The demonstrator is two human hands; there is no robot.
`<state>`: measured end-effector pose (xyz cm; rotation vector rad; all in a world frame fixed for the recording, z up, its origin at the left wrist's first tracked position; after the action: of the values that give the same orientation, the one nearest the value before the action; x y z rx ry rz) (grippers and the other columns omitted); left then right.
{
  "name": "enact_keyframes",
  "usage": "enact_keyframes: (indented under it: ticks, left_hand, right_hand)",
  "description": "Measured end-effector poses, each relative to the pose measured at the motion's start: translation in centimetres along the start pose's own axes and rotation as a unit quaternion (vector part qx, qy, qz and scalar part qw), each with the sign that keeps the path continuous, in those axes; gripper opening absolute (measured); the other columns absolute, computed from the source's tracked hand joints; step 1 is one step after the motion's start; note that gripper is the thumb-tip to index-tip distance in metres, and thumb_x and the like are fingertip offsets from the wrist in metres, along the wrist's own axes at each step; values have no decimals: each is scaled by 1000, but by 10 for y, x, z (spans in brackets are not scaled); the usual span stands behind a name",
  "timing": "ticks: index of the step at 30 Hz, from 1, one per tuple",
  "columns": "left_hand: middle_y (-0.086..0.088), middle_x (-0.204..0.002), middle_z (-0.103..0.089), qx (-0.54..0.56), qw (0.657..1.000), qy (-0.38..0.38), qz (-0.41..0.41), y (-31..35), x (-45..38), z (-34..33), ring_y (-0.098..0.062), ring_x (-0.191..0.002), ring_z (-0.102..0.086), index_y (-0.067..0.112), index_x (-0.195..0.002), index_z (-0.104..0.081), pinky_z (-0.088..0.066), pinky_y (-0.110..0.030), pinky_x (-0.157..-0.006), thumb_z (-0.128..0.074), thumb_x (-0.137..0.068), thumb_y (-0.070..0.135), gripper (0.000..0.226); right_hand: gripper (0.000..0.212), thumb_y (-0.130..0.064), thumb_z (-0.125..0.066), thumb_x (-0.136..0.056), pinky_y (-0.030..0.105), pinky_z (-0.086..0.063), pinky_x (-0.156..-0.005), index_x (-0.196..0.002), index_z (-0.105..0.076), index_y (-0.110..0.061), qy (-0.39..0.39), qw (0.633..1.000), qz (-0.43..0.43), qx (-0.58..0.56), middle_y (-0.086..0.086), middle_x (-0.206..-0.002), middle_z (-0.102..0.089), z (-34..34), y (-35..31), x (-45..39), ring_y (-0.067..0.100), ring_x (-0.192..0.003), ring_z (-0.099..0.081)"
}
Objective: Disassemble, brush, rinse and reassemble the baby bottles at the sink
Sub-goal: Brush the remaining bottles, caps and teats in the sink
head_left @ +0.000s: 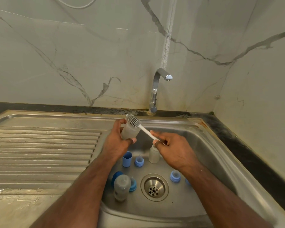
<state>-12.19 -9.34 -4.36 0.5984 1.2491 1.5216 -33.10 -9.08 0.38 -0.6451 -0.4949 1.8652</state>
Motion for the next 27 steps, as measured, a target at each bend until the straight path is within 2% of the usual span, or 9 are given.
enact_keyframes:
  ticks: [2,5,8,11,14,19,21,24,27]
  left_hand:
    - [1,-129,-60,15,1000,4,2,0,-1,0,-22,-114,-61,41,-133,-40,-57,-50,-96,-83,-81,15,73]
    - [0,-132,-57,57,998,11,4,3,0,-2,-21,-116,-58,37,-137,-36,-55,-46,-98,-80,-84,11,74]
    - [0,-128,-51,72,997,6,-1,5,0,-7,-20,-118,-53,29,-136,-35,-51,-39,-100,-79,-83,3,74]
    - [4,-118,-54,46,999,18,-2,5,-2,-6,-21,-114,-55,29,-128,-43,-52,-32,-91,-84,-79,6,68]
    - [7,-112,-58,39,998,33,24,3,-3,-5,-21,-107,-60,34,-126,-47,-57,-42,-92,-86,-78,18,64]
    - [1,-118,-59,-1,998,58,7,3,-3,-3,-22,-106,-60,33,-128,-49,-58,-45,-88,-87,-77,22,64]
    - [0,-118,-59,-3,998,63,10,3,-3,-2,-22,-105,-59,34,-127,-50,-58,-44,-85,-87,-77,22,63]
    - [2,-117,-61,3,997,72,20,1,-4,0,-21,-104,-60,32,-127,-51,-54,-35,-78,-87,-77,25,62]
    - [4,-114,-62,35,995,91,28,0,-5,5,-20,-104,-61,32,-124,-54,-51,-28,-75,-89,-76,23,61]
  right_hand:
    - [40,-34,-55,-101,17,-44,-66,-140,-52,-42,7,1000,-20,-5,-17,-88,-61,2,3,-4,3,-69,-56]
    - [41,-33,-55,-101,21,-47,-68,-141,-53,-41,12,998,-44,-44,-12,-92,-61,1,9,-6,2,-69,-55]
    - [38,-28,-60,-99,20,-45,-53,-134,-59,-42,-13,987,-53,-154,-8,-82,-66,-8,8,-2,-1,-54,-54]
    - [39,-28,-60,-99,19,-46,-60,-136,-58,-41,-18,992,-42,-119,-16,-77,-61,-11,9,-3,0,-58,-55]
    - [39,-30,-59,-99,19,-48,-69,-137,-57,-41,-25,995,-31,-90,-21,-79,-57,-13,4,-1,3,-69,-57]
    - [41,-34,-54,-101,21,-52,-76,-142,-52,-40,-9,998,-53,20,-12,-121,-68,-5,12,-5,5,-84,-61]
    - [41,-34,-55,-101,20,-51,-76,-141,-52,-40,-13,999,-51,3,-13,-114,-68,-5,13,-4,5,-82,-61]
    - [40,-32,-58,-100,18,-44,-68,-138,-55,-42,-41,997,-20,-68,-19,-85,-60,-14,1,2,2,-71,-56]
    - [41,-32,-57,-100,18,-48,-70,-140,-53,-41,-21,999,-38,-28,-16,-103,-68,-12,8,-6,4,-76,-60]
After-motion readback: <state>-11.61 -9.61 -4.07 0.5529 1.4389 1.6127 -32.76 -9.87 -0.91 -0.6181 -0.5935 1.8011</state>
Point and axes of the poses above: each hand's wrist, its own x-axis away from the middle knuckle, its own z-axis out of the back of the hand, y = z × x, the point moved 4 cm from there along -x, towards the middle knuckle
